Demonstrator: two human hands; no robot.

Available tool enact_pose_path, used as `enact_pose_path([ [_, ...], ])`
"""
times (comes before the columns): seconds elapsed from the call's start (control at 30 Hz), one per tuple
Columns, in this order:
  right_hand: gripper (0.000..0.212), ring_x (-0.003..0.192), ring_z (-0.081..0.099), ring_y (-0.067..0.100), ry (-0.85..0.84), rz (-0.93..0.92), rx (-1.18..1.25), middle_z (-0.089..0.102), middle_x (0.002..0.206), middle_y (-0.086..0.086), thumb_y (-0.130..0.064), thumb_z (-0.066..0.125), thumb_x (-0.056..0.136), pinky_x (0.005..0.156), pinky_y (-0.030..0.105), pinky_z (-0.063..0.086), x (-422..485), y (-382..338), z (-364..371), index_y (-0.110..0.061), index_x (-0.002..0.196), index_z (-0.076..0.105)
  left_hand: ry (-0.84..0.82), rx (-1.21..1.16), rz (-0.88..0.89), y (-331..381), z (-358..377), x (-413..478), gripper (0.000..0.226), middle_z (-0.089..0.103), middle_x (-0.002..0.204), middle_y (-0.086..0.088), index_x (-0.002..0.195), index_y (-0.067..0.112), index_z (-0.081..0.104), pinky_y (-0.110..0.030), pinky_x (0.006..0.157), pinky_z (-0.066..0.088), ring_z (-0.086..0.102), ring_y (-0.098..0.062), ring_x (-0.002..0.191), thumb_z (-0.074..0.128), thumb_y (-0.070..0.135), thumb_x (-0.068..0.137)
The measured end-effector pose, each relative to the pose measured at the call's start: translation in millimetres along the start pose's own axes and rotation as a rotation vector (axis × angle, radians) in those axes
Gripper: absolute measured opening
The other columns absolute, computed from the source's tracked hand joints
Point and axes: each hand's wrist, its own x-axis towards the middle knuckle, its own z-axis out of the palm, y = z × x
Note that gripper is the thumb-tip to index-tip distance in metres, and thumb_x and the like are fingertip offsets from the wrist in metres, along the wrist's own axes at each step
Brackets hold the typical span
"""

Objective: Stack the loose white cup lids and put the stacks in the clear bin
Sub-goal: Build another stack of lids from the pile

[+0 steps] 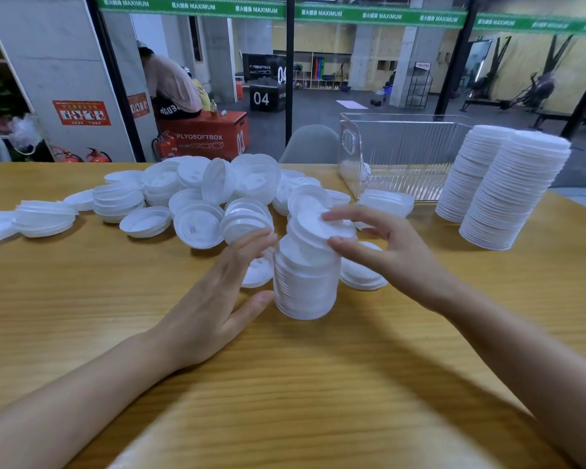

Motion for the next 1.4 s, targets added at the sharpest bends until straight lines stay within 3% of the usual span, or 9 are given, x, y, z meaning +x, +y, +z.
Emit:
enact_pose_path([
  [0.23, 0.038, 0.125, 0.049, -0.002, -0.037, -0.007, -0.021, 0.063, 0.122, -0.028, -0.052, 0.067, 0.078, 0.098, 0.013, 0.033, 0, 5, 17, -0.037, 0.113, 0.067, -0.013, 0.001, 0.002, -2, 0, 0, 0.059, 0.025, 0.157, 0.009, 0.150, 0.042, 0.017, -0.031, 0.110, 0.037, 0.039, -0.014, 0.138, 0.046, 0.046, 0.099],
  [0.5, 0.043, 0.125, 0.049, 0.004, -0.056, -0.012, -0.031, 0.062, 0.122, -0.028, -0.058, 0.063, 0.075, 0.097, 0.009, 0.033, -4, 8, 18, -0.040, 0.114, 0.067, -0.046, 0.018, 0.013, -2, 0, 0, 0.053, 0.025, 0.157, 0.011, 0.150, 0.040, 0.023, -0.031, 0.108, 0.038, 0.039, -0.014, 0.138, 0.041, 0.047, 0.101],
  [0.77, 0.039, 0.128, 0.046, 0.004, -0.065, -0.025, -0.036, 0.060, 0.124, -0.030, -0.049, 0.068, 0.079, 0.103, 0.014, 0.033, -6, 8, 18, -0.042, 0.118, 0.065, -0.067, 0.027, 0.001, -2, 0, 0, 0.050, 0.026, 0.156, 0.013, 0.148, 0.039, 0.026, -0.032, 0.107, 0.040, 0.040, -0.014, 0.137, 0.040, 0.048, 0.101],
  [0.97, 0.053, 0.130, 0.046, -0.002, -0.014, -0.032, -0.082, 0.056, 0.133, -0.028, -0.059, 0.061, 0.080, 0.106, 0.018, 0.035, -4, 15, -7, -0.041, 0.129, 0.058, -0.070, 0.017, -0.007, -1, -1, 0, 0.052, 0.025, 0.156, 0.014, 0.148, 0.041, 0.026, -0.034, 0.107, 0.041, 0.040, -0.013, 0.137, 0.044, 0.043, 0.099],
  [1.07, 0.051, 0.125, 0.047, 0.000, 0.052, 0.014, -0.195, 0.057, 0.131, -0.024, -0.059, 0.061, 0.079, 0.107, 0.024, 0.036, -15, 39, -16, -0.039, 0.126, 0.059, -0.070, 0.018, -0.006, -1, -1, 0, 0.052, 0.025, 0.156, 0.015, 0.148, 0.042, 0.025, -0.032, 0.107, 0.041, 0.040, -0.012, 0.137, 0.044, 0.043, 0.099],
  [1.17, 0.053, 0.124, 0.043, 0.009, -0.015, 0.068, -0.376, 0.054, 0.132, -0.018, -0.060, 0.069, 0.079, 0.108, 0.031, 0.034, -24, 61, -18, -0.039, 0.126, 0.055, -0.069, 0.016, 0.000, 0, -1, 0, 0.051, 0.025, 0.155, 0.015, 0.148, 0.043, 0.024, -0.031, 0.106, 0.041, 0.040, -0.011, 0.137, 0.040, 0.049, 0.100],
  [1.23, 0.051, 0.126, 0.038, 0.011, -0.045, 0.078, -0.435, 0.051, 0.134, -0.018, -0.051, 0.069, 0.081, 0.106, 0.028, 0.032, -23, 66, -20, -0.037, 0.128, 0.055, -0.071, 0.014, -0.003, 0, -1, 0, 0.051, 0.025, 0.155, 0.015, 0.148, 0.043, 0.024, -0.031, 0.104, 0.041, 0.041, -0.012, 0.136, 0.039, 0.051, 0.100],
  [1.4, 0.056, 0.124, 0.037, 0.010, -0.058, 0.081, -0.513, 0.048, 0.131, -0.021, -0.052, 0.070, 0.079, 0.102, 0.027, 0.031, -21, 69, -23, -0.039, 0.131, 0.055, -0.069, 0.012, 0.003, -1, -1, 0, 0.050, 0.026, 0.155, 0.014, 0.148, 0.042, 0.025, -0.030, 0.105, 0.041, 0.041, -0.012, 0.136, 0.039, 0.051, 0.100],
])
